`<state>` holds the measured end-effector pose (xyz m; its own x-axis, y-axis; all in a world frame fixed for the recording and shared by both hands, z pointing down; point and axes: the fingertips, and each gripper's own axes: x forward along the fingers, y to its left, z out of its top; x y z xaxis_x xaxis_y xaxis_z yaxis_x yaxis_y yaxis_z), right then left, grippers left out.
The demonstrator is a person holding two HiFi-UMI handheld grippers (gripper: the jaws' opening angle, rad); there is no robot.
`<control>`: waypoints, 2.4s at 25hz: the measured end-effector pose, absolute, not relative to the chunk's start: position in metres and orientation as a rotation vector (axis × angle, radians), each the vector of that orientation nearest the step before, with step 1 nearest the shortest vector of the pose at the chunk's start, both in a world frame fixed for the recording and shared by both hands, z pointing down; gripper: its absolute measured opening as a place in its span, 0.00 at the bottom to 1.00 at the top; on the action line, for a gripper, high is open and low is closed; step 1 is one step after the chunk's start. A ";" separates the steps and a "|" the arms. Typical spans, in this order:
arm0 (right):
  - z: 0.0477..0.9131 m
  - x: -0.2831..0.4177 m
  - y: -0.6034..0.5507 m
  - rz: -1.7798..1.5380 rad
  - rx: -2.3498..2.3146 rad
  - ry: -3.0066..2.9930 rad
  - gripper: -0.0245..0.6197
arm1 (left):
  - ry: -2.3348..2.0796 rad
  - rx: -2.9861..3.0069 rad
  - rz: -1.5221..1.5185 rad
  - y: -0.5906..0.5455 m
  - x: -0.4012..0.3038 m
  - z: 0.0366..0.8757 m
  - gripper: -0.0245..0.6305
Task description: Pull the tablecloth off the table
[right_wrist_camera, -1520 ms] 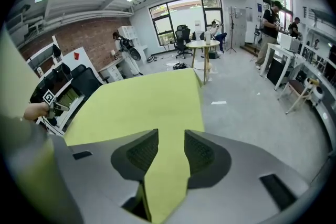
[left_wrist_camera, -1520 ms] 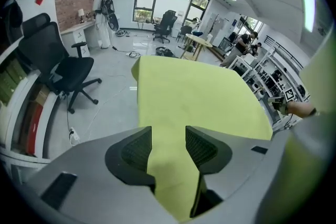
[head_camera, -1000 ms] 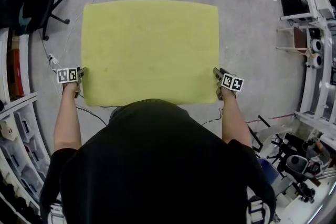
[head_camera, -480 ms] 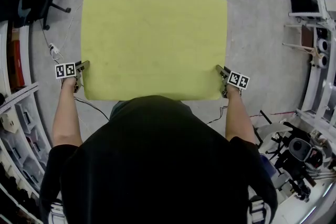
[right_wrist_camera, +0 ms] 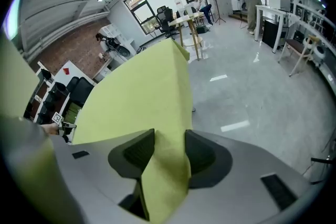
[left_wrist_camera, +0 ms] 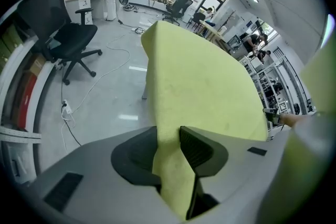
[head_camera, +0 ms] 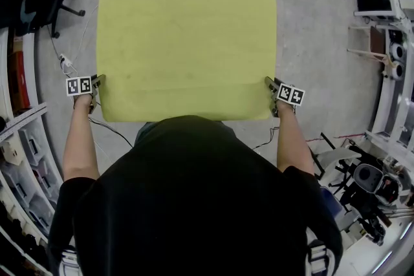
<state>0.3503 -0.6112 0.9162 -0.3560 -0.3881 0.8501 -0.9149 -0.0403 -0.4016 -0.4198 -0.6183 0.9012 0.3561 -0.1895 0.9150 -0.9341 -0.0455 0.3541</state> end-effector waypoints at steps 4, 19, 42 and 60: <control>0.913 0.354 -0.603 1.353 1.388 -1.744 0.32 | -1.122 1.487 0.885 -0.610 -0.423 0.897 0.21; 0.899 0.378 -0.555 1.215 1.363 -1.708 0.07 | -1.211 1.480 0.920 -0.559 -0.390 0.882 0.07; 0.876 0.404 -0.516 1.192 1.188 -1.985 0.07 | -1.602 1.356 0.584 -0.513 -0.344 0.810 0.07; 0.832 0.358 -0.428 1.042 1.417 -1.807 0.07 | -1.524 1.558 0.531 -0.458 -0.406 0.775 0.07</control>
<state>0.3576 -0.4280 0.8323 -0.2412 -0.4905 0.8374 -0.9705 0.1177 -0.2106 -0.4064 -0.4582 0.7750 0.1602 -0.5805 0.7983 -0.9510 0.1259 0.2824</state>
